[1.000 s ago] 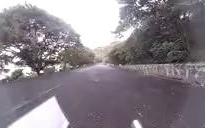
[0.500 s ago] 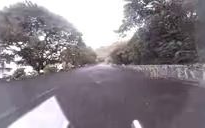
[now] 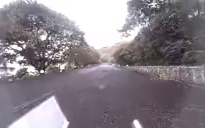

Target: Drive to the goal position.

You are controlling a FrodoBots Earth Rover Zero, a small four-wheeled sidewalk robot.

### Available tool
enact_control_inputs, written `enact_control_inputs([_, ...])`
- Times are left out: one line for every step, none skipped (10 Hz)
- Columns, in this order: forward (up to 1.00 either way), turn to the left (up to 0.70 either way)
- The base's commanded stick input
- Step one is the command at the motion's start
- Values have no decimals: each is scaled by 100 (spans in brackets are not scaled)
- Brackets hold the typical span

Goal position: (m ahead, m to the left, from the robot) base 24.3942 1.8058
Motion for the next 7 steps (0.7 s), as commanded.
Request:
enact_control_inputs([100, 0])
enact_control_inputs([100, 0])
enact_control_inputs([100, 0])
enact_control_inputs([100, 0])
enact_control_inputs([100, 0])
enact_control_inputs([100, 0])
enact_control_inputs([100, -14])
